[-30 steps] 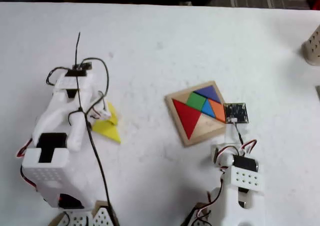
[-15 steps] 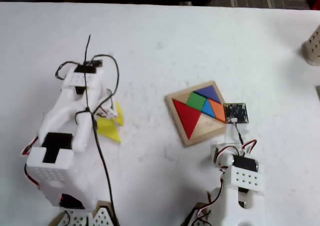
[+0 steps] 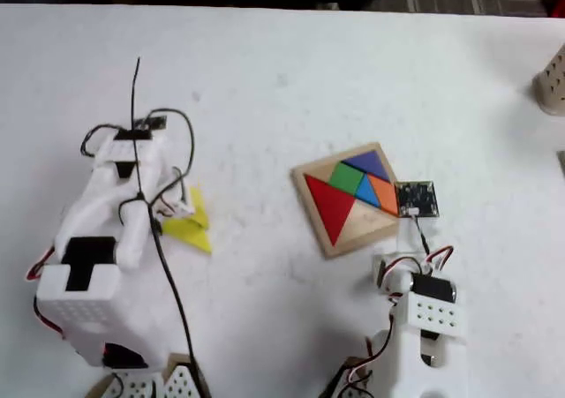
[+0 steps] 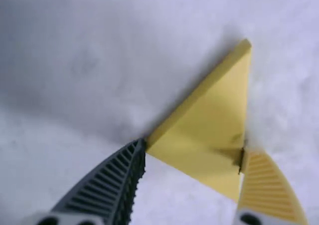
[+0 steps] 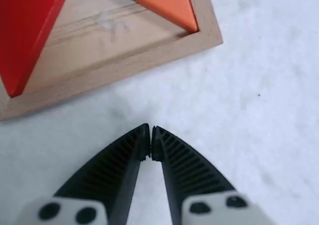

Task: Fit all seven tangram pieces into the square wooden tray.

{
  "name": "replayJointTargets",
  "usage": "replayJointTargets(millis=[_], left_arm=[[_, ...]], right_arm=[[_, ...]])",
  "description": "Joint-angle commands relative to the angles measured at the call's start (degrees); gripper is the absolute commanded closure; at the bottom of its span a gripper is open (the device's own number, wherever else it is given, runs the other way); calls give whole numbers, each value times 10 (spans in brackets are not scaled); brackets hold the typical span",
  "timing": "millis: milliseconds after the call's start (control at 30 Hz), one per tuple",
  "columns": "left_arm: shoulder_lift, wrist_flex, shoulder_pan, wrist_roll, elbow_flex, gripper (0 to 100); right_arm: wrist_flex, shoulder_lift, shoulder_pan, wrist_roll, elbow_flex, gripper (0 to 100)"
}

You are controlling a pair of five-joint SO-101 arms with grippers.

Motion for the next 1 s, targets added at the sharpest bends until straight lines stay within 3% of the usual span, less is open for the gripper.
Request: replayJointTargets(millis=[0,167,433,967], left_arm=[[6,-27,12,-6,0,702],[7,-27,13,-10,-6,710],[3,-24,32,-61,-5,922],[-20,4,42,-69,-9,919]], right_arm=[[-9,-11,0,5,-2,978],[-7,-11,1,5,-2,978],[-7,-11,2,5,-2,978],[-7,-11,3,5,-2,978]])
